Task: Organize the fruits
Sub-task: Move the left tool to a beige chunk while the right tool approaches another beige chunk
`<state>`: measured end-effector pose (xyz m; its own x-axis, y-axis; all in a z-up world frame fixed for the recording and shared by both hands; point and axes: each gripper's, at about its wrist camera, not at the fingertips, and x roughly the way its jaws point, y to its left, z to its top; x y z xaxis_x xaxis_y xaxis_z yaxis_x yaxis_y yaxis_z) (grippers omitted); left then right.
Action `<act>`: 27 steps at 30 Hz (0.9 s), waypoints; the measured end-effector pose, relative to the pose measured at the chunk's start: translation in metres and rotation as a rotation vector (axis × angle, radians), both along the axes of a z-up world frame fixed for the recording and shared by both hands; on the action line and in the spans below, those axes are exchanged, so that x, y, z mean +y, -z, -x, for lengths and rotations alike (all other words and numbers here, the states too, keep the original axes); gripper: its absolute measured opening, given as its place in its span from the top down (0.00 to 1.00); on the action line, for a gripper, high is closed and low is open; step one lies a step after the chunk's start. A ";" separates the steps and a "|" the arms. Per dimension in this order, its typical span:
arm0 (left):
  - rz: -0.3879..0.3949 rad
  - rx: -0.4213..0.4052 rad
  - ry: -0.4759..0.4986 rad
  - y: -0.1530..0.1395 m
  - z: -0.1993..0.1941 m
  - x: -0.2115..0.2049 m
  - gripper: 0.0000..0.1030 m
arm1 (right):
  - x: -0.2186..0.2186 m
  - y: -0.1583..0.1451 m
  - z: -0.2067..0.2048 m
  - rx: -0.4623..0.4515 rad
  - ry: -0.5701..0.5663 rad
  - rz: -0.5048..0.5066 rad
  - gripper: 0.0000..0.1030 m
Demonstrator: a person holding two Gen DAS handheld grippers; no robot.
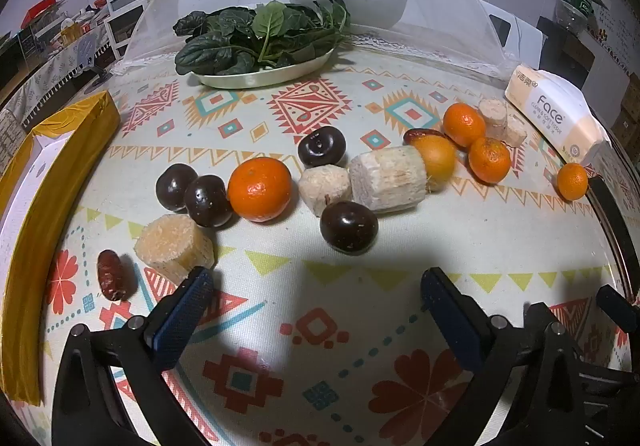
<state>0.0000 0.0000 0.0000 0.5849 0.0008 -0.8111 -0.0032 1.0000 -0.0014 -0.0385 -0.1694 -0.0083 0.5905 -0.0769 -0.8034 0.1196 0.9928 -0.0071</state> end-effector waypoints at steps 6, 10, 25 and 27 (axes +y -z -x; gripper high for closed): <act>0.002 0.001 0.000 0.000 0.000 0.000 0.00 | 0.000 0.000 0.000 0.000 0.000 0.000 0.00; 0.002 0.001 0.000 0.000 0.000 0.000 0.00 | 0.000 0.000 0.000 0.000 0.000 0.000 0.00; -0.004 0.060 0.159 -0.001 0.021 0.013 0.00 | 0.000 -0.001 -0.001 0.050 0.008 -0.020 0.00; -0.005 0.072 0.196 -0.001 0.023 0.015 0.00 | 0.000 -0.001 0.000 0.069 0.029 -0.021 0.00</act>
